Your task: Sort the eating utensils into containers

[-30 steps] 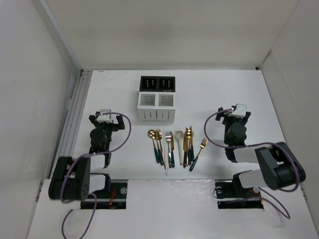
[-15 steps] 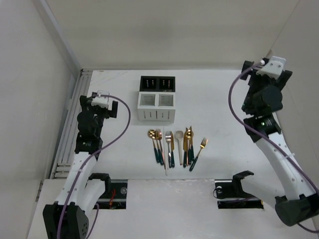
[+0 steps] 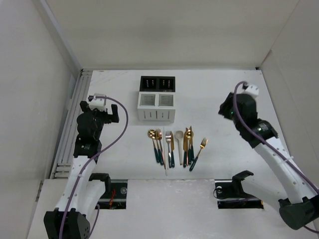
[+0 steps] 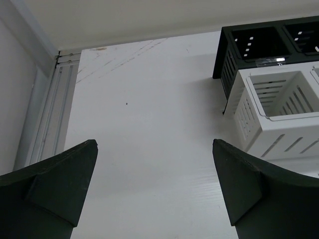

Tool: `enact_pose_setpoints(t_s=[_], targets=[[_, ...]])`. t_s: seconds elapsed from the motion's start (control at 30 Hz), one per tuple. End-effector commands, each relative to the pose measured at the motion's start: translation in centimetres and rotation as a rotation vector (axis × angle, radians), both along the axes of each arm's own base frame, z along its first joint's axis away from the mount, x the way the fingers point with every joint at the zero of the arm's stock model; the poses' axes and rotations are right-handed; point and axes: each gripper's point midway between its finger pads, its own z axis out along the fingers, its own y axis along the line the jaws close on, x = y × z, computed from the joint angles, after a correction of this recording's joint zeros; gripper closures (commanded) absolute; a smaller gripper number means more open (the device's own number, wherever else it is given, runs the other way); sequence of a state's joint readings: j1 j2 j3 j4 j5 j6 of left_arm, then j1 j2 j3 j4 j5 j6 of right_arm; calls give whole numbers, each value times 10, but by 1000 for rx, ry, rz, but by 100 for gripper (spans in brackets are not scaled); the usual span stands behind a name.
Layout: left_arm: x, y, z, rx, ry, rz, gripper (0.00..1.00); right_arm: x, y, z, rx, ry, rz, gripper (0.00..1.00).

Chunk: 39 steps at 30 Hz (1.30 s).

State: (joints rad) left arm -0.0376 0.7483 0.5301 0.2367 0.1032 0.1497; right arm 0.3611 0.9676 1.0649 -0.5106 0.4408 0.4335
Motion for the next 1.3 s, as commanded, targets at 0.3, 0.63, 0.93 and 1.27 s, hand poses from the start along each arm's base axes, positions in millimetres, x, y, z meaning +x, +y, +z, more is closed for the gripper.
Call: enact_pose_setpoints(t_s=[0.3, 0.63, 0.93, 1.27], targets=[[-7, -4, -14, -47, 0, -7, 0, -131, 107, -213, 217, 729, 137, 45], [-4, -6, -15, -38, -16, -18, 0, -166, 131, -250, 198, 873, 219, 62], [-2, -6, -21, -38, -8, -18, 0, -177, 133, -261, 169, 921, 279, 51], [-2, -2, -24, -15, 2, -2, 0, -187, 115, -287, 76, 1015, 189, 59]])
